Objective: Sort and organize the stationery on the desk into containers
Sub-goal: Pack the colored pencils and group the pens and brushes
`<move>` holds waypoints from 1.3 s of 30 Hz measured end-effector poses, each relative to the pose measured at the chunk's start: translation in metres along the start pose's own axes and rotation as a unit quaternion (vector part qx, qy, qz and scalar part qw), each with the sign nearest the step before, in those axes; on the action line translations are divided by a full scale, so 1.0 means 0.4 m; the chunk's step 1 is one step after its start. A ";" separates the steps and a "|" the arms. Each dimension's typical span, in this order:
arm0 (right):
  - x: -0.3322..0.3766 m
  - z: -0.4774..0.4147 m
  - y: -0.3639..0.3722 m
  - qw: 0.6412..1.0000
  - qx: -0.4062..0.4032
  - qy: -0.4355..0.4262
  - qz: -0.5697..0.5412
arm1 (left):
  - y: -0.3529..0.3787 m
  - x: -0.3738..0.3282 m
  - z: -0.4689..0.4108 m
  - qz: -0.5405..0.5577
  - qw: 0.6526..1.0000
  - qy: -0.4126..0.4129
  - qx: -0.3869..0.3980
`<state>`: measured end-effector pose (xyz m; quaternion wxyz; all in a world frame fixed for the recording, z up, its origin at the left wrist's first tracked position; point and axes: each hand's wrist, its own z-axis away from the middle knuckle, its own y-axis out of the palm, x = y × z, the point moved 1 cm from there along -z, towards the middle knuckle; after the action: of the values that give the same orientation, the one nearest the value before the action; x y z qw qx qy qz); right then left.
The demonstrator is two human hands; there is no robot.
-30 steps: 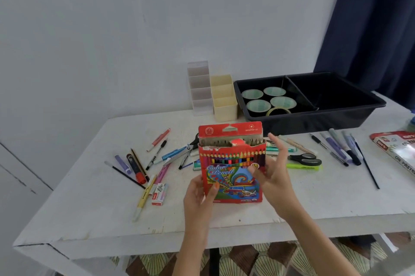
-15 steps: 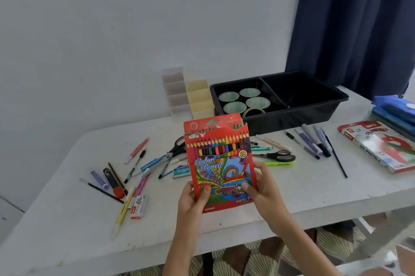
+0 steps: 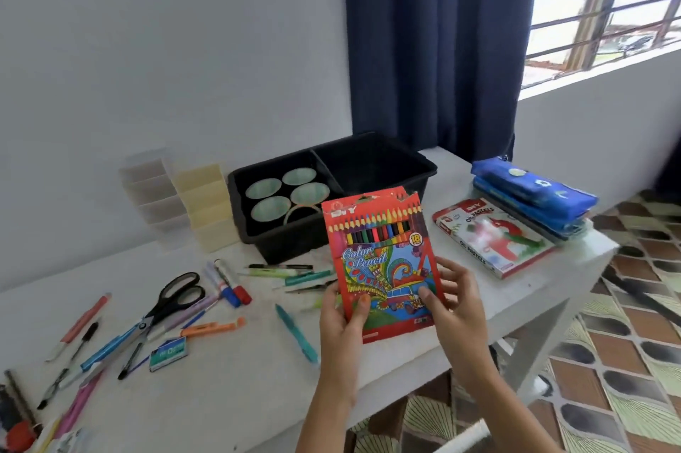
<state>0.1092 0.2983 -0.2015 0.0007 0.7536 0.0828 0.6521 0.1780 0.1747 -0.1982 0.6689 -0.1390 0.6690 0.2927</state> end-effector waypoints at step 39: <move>-0.113 -0.366 -0.419 0.898 -0.004 -0.180 0.400 | 0.574 0.240 -0.214 -0.209 0.977 -0.034 -0.031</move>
<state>-0.0616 0.4422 -0.2421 -0.2428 0.8278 -0.2299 0.4505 -0.0307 0.3265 -0.2505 0.7330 -0.2867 0.5926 0.1713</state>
